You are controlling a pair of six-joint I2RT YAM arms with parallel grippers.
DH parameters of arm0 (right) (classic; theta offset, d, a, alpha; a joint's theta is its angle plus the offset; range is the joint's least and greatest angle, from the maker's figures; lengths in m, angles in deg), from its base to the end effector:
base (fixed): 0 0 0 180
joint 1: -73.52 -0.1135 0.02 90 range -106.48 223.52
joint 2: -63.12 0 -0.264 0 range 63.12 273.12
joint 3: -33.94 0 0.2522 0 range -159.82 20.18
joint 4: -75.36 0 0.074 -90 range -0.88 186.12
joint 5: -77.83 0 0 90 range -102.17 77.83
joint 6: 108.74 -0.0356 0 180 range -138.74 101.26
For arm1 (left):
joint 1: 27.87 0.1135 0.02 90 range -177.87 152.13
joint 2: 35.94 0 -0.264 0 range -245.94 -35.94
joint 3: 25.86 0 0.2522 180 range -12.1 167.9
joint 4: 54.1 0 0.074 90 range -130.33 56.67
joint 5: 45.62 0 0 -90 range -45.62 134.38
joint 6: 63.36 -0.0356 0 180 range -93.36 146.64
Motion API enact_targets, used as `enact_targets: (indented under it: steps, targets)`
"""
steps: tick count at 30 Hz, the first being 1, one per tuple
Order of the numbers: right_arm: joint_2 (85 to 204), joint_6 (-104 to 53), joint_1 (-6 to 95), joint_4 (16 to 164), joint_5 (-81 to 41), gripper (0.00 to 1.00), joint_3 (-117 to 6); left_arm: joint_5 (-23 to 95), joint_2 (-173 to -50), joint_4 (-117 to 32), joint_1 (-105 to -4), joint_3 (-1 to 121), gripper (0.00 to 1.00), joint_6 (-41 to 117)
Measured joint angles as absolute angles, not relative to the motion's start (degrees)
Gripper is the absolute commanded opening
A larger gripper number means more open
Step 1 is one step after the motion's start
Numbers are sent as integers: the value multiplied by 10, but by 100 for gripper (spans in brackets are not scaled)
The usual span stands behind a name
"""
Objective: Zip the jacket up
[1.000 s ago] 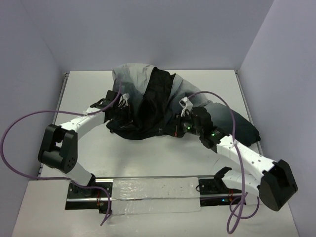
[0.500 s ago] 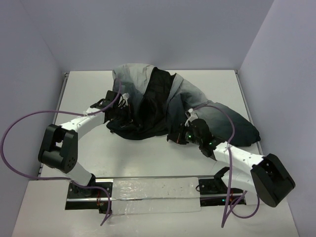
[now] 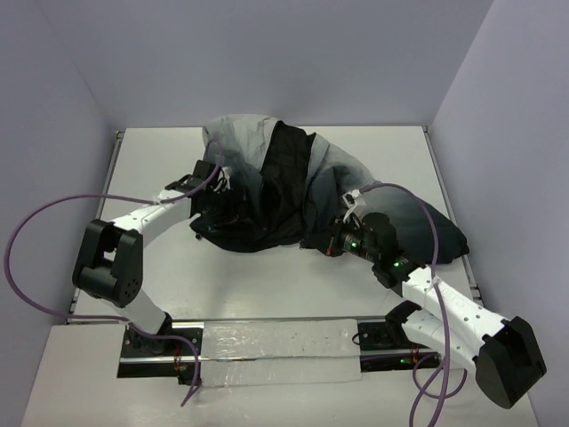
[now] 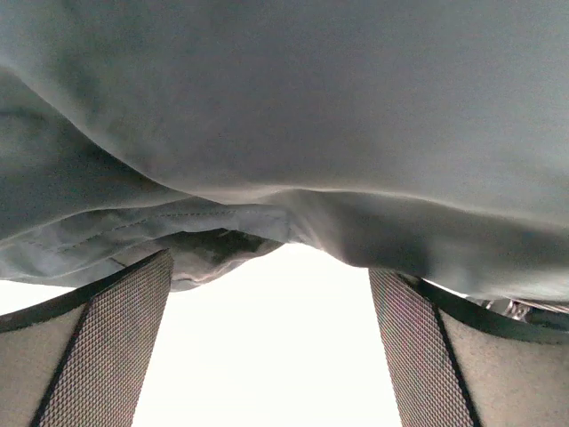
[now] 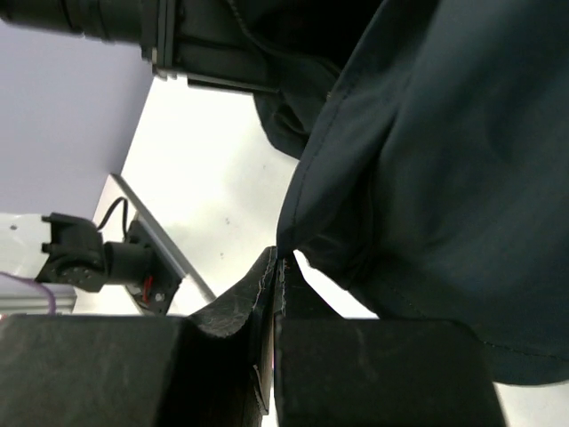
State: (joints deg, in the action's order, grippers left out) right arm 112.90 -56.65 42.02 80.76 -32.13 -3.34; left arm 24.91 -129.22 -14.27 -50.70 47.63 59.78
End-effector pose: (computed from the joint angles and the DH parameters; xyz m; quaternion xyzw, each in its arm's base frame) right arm 0.1625 0.1138 0.2275 -0.0573 0.8007 0.4452 0.3967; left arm 0.2966 -0.1377 0.1989 -0.0413 0.9513 -0.2653 0.1515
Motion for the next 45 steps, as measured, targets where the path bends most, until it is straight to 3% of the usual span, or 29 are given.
enact_targets:
  steps: [2, 11, 18, 27, 45]
  targets:
    - [1123, -562, 427, 822, -334, 0, -44, 260, -1285, -125, -508, 501, 97, 591]
    - [1096, -552, 450, 851, -365, 0, -63, 312, -1181, -75, -508, 586, 75, 570]
    - [1055, -551, 464, 870, -378, 0, -63, 199, -1117, -153, -539, 572, 74, 603]
    - [1002, -563, 471, 888, -385, 0, -63, 59, -1188, -384, -625, 428, 71, 748]
    - [990, -564, 473, 918, -396, 0, -61, -11, -1293, -563, -663, 414, 62, 834]
